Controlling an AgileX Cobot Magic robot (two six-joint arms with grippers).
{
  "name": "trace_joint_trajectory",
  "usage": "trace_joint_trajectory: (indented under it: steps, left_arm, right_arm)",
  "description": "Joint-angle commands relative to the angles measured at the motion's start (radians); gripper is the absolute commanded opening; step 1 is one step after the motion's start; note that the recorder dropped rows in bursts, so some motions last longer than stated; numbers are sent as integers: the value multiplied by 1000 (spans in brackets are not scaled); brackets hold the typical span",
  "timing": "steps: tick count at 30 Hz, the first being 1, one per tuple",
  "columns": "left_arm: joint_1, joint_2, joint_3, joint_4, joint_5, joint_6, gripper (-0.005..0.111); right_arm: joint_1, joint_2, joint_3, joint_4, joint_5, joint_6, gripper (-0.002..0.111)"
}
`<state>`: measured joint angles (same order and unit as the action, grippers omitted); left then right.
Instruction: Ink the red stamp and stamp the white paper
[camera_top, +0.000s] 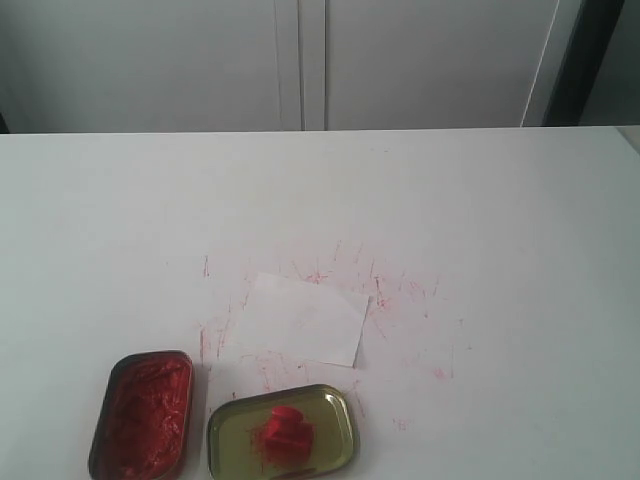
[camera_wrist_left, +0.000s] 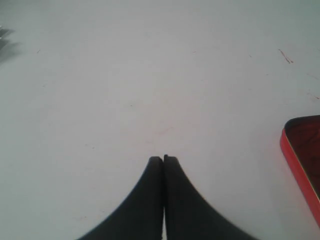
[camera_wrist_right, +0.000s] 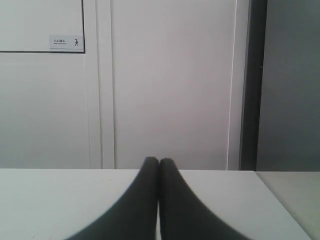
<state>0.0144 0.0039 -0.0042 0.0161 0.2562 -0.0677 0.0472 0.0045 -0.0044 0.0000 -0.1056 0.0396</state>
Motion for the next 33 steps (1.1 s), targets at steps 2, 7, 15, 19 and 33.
trace_joint_trajectory:
  steps: [2,7,15,19,33]
  left_arm:
    - [1,-4,4,0,0,-3,0]
    - [1,-4,4,0,0,-3,0]
    - [1,-4,4,0,0,-3,0]
    - [1,-4,4,0,0,-3,0]
    - [1,-4,4,0,0,-3,0]
  right_arm:
    - [3,-4,4,0,-9,2,0]
    - [3,-4,-45,0,106,2,0]
    - [3,27,-204,0,365,-17,0]
    - [3,99,-243,0,420,-17,0]
    - [3,410,-464,9,691,-17,0]
